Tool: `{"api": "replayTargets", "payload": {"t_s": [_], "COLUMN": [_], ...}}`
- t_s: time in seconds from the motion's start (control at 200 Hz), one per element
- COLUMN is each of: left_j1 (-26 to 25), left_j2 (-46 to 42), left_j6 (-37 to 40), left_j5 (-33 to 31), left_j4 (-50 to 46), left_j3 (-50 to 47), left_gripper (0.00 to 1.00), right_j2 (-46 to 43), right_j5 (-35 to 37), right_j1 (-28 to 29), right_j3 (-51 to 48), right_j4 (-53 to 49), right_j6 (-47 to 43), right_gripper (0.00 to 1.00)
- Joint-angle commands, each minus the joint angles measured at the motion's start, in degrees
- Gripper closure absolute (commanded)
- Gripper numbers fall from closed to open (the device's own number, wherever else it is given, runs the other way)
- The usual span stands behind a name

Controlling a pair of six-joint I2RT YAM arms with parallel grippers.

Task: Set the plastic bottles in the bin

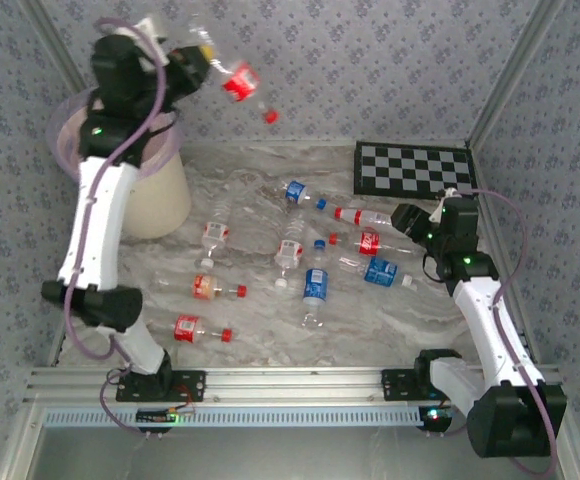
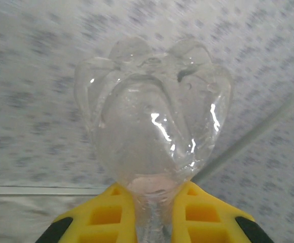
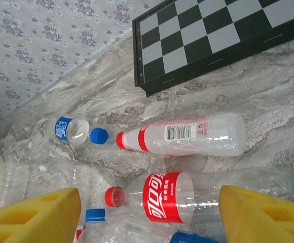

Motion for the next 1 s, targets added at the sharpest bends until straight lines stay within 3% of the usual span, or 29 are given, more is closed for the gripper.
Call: {"api": "replayTargets", "payload": {"t_s": [0.0,0.12,0.26,0.46,0.63,0.78,0.995], "left_j1": [7.1,14.0,19.8,19.9,18.5,14.9,14.2], "left_j2": [-6.4,-11.7,-11.5,-8.5,-3.9,2.2,7.9], "left_j6": [3.8,8.8,11.3,15.3,19.5,25.6,27.0], "left_j5": [-1.1,-6.1,-9.6,-18.4,-18.7,-19.2,-18.0], "left_j4": [-2.7,-5.5,-8.9,-8.9,-9.8,-18.0,-21.2], "left_j3": [-5.3,-10.1,-11.1,-12.5,-12.6,-9.7,-11.2], "left_gripper": [1.0,1.0,1.0,1.0,1.0,1.0,1.0], "right_j2": [1.8,3.2,4.7,5.5,5.0,4.6,4.3], "right_j5": [-0.7,-1.5,-2.4,-2.8,-2.0,-2.9,-13.0], "right_j1": [0.5,0.6,0.7,0.8,0.7,0.5,0.5], "right_j3": [-0.4,-0.8,-0.6,-0.4,-1.1,-1.6,-1.8], "right_j4": [1.7,2.4,2.9,2.0,1.5,1.2,0.4], "right_j6": [-2.4,-2.4,-2.9,-3.9,-4.7,-4.5,-7.2], "right_gripper": [0.26,0.26,0.26,0.26,0.26,0.26,0.24]}}
